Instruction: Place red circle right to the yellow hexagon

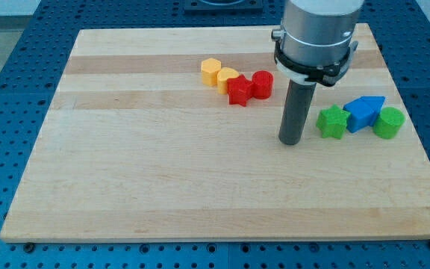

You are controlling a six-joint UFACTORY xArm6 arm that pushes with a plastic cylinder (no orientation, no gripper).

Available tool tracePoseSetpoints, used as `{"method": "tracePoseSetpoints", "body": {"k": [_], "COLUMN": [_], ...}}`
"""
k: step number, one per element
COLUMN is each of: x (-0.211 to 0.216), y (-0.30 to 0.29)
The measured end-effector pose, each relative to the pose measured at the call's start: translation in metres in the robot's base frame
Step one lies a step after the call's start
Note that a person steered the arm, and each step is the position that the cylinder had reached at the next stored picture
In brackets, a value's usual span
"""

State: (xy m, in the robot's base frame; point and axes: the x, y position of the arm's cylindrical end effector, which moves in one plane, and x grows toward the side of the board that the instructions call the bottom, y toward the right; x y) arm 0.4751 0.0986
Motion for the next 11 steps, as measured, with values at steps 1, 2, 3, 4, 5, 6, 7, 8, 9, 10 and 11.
{"method": "tracePoseSetpoints", "body": {"k": [1, 2, 3, 4, 5, 6, 7, 8, 9, 10, 11], "x": [-0.005, -0.010, -0.017, -0.023, -0.023, -0.027, -0.030, -0.038, -0.038, -0.058, -0.074], "y": [0.000, 0.000, 0.000, 0.000, 0.000, 0.000, 0.000, 0.000, 0.000, 0.021, 0.031]}}
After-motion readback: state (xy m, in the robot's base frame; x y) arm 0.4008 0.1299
